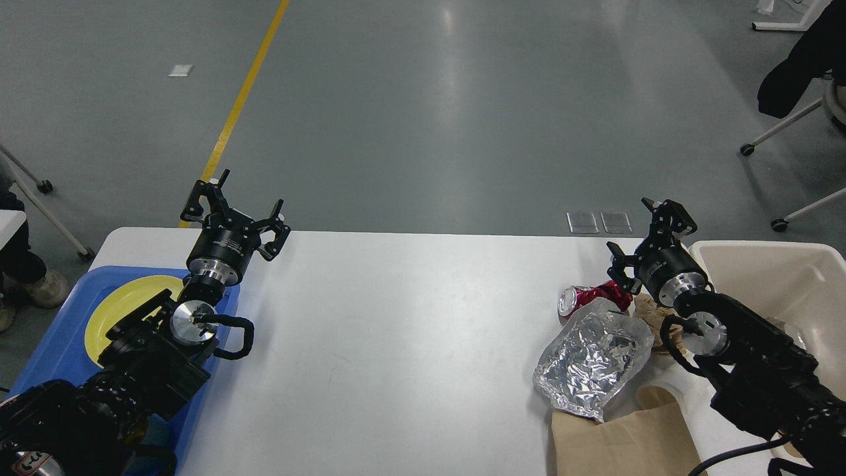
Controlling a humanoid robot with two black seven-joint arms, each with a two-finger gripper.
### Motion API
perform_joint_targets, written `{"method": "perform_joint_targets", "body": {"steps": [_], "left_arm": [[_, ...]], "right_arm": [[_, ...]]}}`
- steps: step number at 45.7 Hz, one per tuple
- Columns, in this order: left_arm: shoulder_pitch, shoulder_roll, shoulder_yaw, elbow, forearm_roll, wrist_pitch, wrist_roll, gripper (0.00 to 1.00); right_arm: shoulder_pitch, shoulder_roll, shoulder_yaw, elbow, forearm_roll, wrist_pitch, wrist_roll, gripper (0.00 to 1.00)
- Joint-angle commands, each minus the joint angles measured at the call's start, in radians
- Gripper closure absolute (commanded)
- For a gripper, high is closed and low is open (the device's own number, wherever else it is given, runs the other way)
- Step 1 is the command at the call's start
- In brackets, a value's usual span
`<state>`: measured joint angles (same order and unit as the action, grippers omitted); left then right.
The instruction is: Tidy desktop
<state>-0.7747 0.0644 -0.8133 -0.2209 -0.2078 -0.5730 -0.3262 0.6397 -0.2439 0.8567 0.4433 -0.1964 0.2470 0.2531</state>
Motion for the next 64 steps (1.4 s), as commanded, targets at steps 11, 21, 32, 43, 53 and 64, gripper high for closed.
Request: {"method": "perform_joint_targets", "body": {"steps": [11, 21, 32, 43, 53, 64], "left_arm": [[0.002, 0.000, -0.001, 0.000, 0.001, -0.005, -0.005, 0.03], [0.000, 0.000, 0.000, 0.000, 0.001, -0.005, -0.005, 0.03], [0.002, 0.000, -0.001, 0.000, 0.001, -0.005, -0.004, 0.03], [0.002, 0.000, -0.001, 0.000, 0.001, -0.005, -0.005, 0.03], [0.000, 0.000, -0.001, 0.000, 0.001, -0.005, -0.005, 0.03], [0.002, 0.000, -0.001, 0.000, 0.001, -0.005, -0.005, 0.03]], "right_arm": [[0.000, 0.000, 0.001, 0.000, 0.000, 0.000, 0.000, 0.00], [0.000, 0.000, 0.001, 0.000, 0.000, 0.000, 0.000, 0.00], [0.000, 0.000, 0.001, 0.000, 0.000, 0.000, 0.000, 0.00], [0.000, 0.000, -0.001, 0.000, 0.000, 0.000, 0.000, 0.00], [0.018, 0.002, 0.024, -0.014, 0.017, -0.008, -0.012, 0.00], [0.074, -0.063, 0.119, -0.035, 0.135, -0.009, -0.014, 0.00]]}}
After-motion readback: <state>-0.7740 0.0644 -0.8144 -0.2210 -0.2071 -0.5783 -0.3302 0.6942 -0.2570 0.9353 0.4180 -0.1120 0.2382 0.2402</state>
